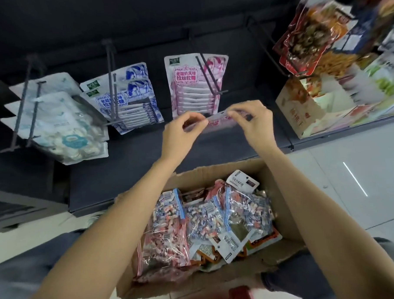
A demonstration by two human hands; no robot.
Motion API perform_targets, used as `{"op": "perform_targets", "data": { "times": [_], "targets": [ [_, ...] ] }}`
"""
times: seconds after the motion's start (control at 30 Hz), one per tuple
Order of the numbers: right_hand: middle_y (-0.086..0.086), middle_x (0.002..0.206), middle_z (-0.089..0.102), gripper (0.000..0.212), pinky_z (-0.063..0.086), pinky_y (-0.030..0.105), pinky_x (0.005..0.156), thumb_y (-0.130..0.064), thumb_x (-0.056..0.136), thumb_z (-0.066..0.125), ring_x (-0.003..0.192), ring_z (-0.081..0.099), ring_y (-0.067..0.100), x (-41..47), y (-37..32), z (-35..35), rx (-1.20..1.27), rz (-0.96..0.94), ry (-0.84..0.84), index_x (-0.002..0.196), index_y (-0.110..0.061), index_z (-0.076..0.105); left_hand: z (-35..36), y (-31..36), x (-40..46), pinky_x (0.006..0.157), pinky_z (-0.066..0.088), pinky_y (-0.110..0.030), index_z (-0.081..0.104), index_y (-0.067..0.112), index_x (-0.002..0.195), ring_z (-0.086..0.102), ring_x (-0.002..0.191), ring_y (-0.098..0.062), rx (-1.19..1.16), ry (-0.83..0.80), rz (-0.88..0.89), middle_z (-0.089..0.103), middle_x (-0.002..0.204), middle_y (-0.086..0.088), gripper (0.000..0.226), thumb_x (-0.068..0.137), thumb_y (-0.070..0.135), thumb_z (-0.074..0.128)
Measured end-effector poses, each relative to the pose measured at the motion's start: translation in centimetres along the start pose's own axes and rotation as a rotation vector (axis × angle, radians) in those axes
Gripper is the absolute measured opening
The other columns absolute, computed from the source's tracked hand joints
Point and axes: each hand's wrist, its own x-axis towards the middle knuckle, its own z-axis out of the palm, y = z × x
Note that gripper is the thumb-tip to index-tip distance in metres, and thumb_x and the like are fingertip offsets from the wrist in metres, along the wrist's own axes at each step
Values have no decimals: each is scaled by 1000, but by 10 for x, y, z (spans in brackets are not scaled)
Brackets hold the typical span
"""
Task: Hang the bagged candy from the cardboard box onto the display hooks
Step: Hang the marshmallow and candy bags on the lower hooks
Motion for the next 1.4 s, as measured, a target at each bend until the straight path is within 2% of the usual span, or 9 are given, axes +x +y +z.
{"op": "perform_targets", "data": {
  "times": [0.23, 0.3, 0.43, 0.73, 0.83, 0.97, 1.2, 1.3, 1.4],
  "targets": [
    [4, 83, 69, 15, 48, 28, 72, -21, 93, 58, 80, 60, 19, 50, 19, 23, -57, 188, -103, 95, -11, 69, 20, -6, 56, 79, 42, -20, 68, 15, 108, 58, 93, -3, 122, 118, -133, 68, 114, 4, 30, 95, 38, 53],
    [2, 85, 69, 11, 51, 34, 76, -18, 91, 59, 82, 63, 19, 58, 19, 25, -45, 198, -87, 95, -12, 68, 22, -6, 64, 79, 42, -20, 68, 16, 109, 57, 92, -3, 158, 155, -123, 67, 116, 4, 32, 95, 40, 53],
    [-7, 87, 67, 9, 51, 24, 71, -9, 86, 63, 78, 62, 7, 68, 19, 25, 25, 206, -95, 92, -15, 66, 22, -12, 72, 81, 43, -21, 68, 17, 111, 61, 102, -10, 232, 179, -103, 67, 117, 4, 36, 95, 44, 51],
    [-10, 77, 63, 3, 47, 17, 60, -10, 88, 64, 67, 57, 4, 79, 28, 33, 30, 205, -128, 89, -12, 67, 24, -31, 79, 70, 51, -28, 69, 17, 103, 65, 81, -10, 251, 254, -8, 71, 105, 4, 31, 94, 42, 53],
    [-4, 81, 68, 7, 48, 19, 65, -16, 89, 65, 71, 60, 6, 94, 32, 41, 11, 178, -101, 90, -10, 69, 19, -35, 93, 51, 34, -15, 68, 19, 102, 49, 53, 1, 326, 242, 43, 72, 96, 6, 27, 95, 41, 53],
    [-1, 89, 70, 11, 54, 34, 76, -23, 88, 66, 89, 63, 19, 118, 38, 53, -68, 149, -58, 93, -13, 70, 11, -38, 119, 45, 25, -14, 68, 21, 100, 40, 45, 4, 426, 296, 65, 72, 89, 9, 23, 95, 38, 54],
    [6, 127, 57, 34, 38, 40, 103, -20, 90, 62, 123, 43, 25, 126, 48, 61, -239, 117, 22, 123, -14, 59, 15, -39, 146, 67, 48, -26, 66, 25, 104, 63, 90, -11, 430, 372, -14, 69, 102, 10, 21, 95, 38, 53],
    [9, 150, 33, 55, 26, 30, 114, -8, 88, 60, 139, 28, 25, 99, 50, 62, -205, 154, 75, 140, -11, 43, 13, -40, 132, 83, 40, -21, 60, 20, 115, 52, 110, -16, 405, 415, 44, 60, 116, 3, 24, 94, 28, 54],
    [4, 147, 38, 55, 24, 17, 106, -7, 89, 57, 136, 31, 19, 53, 38, 55, -101, 217, 47, 141, -13, 39, 5, -42, 86, 91, 33, -16, 56, 12, 121, 50, 114, -19, 353, 416, 174, 57, 121, -4, 31, 92, 22, 52]
  ]
}}
